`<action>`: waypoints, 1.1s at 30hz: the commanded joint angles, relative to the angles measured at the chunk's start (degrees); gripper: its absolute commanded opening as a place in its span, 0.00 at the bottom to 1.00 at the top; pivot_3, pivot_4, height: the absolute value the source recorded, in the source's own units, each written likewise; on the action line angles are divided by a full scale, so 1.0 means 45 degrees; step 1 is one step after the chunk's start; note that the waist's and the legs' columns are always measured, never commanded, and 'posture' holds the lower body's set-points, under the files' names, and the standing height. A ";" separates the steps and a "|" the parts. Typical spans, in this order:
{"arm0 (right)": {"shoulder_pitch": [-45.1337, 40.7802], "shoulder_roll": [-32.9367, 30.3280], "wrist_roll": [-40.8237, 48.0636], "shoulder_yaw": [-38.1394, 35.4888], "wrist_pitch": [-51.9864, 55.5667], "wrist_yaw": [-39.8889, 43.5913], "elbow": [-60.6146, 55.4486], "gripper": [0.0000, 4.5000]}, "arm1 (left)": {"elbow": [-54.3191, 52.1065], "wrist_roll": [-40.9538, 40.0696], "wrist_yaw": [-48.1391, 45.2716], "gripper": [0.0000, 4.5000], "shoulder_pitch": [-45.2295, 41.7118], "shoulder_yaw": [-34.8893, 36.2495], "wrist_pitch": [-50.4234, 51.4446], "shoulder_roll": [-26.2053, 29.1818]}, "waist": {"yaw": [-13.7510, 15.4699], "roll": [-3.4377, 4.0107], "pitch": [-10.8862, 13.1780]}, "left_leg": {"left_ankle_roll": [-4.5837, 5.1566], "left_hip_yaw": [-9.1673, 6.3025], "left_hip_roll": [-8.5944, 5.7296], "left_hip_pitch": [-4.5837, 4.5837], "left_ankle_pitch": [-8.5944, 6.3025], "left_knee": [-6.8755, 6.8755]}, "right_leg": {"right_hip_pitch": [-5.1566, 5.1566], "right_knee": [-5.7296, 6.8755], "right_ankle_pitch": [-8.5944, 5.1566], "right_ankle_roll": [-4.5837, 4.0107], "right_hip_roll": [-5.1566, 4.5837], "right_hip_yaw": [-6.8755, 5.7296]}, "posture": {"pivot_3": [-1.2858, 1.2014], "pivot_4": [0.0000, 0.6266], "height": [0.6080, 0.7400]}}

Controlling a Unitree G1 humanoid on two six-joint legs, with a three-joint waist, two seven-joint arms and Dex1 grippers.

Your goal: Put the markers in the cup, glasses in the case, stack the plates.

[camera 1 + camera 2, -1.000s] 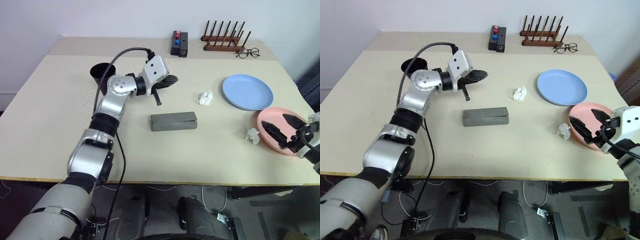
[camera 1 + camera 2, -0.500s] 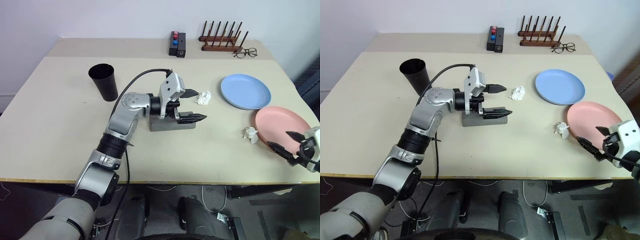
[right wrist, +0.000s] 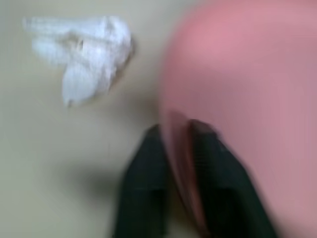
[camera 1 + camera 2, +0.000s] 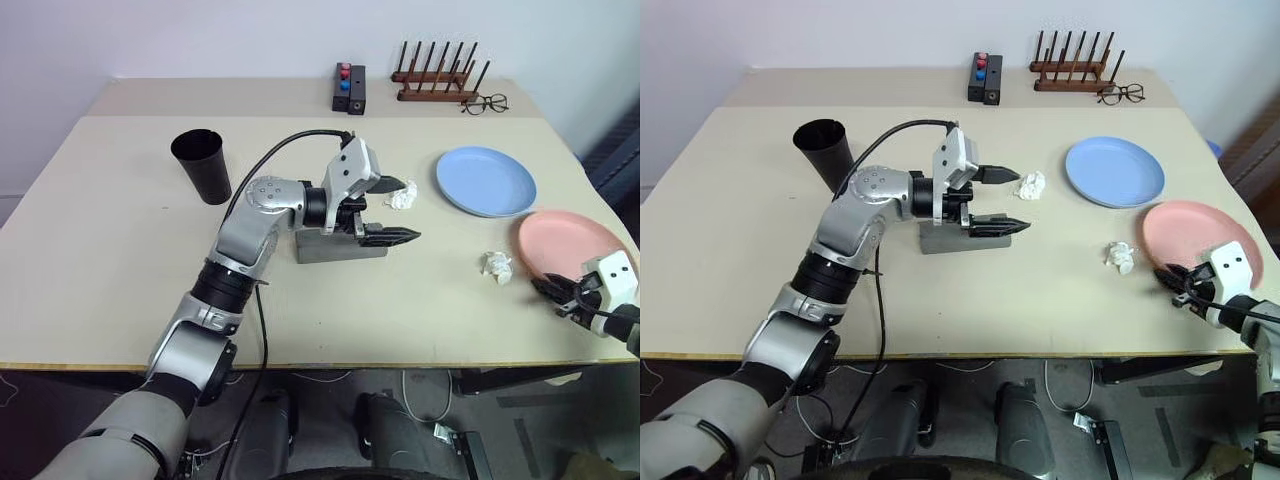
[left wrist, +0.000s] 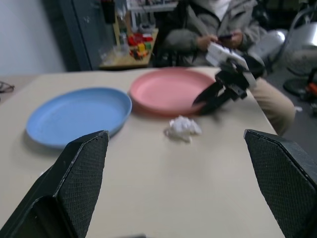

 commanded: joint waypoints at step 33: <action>-0.9724 0.1699 -0.2947 0.4141 -0.3456 -0.0235 0.6385 0.01 | -0.1356 0.0051 0.1225 1.00 0.1042 0.0017 0.0925 0.0930 | -0.0202 0.0025 0.0017 | 0.0000 -0.0006 -0.0008 0.0021 0.0000 -0.0030 | 0.0010 -0.0009 0.0008 0.0018 -0.0001 0.0003 | 0.52 0.24 1.00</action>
